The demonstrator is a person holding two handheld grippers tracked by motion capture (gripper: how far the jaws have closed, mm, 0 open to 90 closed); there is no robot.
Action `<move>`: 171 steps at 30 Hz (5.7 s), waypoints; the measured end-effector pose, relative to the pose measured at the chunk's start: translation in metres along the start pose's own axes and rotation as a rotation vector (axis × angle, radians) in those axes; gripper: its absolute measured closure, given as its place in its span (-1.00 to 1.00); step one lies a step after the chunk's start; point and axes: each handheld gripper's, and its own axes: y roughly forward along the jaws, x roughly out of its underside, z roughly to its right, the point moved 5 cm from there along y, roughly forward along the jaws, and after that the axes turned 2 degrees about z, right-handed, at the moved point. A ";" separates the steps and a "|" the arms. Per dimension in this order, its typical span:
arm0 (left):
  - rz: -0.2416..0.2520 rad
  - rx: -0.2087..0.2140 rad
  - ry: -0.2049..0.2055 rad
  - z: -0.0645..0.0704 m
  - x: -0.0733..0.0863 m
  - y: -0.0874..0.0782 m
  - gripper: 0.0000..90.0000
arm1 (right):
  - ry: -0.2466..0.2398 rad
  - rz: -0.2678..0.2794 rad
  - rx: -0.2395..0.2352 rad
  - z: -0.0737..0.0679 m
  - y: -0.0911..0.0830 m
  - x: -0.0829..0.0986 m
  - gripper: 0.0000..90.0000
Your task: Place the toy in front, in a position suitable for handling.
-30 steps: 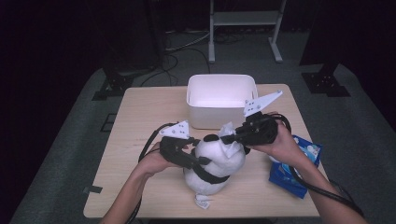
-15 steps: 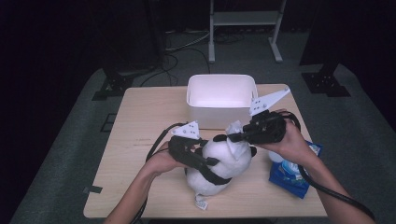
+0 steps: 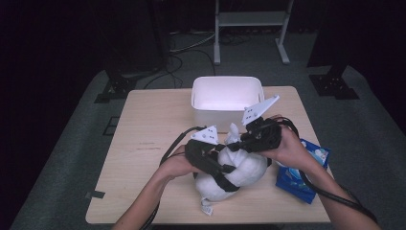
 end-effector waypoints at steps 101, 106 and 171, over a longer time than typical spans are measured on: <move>-0.030 0.057 -0.162 -0.002 0.081 0.007 -0.81 | 0.138 -0.116 0.035 0.027 0.029 0.084 0.83; -0.048 0.062 -0.146 0.003 0.082 0.017 -0.87 | 0.135 -0.115 0.040 0.027 0.029 0.084 0.83; 0.014 -0.125 -0.018 -0.004 0.022 -0.069 -0.18 | 0.228 0.142 -0.074 0.027 0.029 0.063 0.87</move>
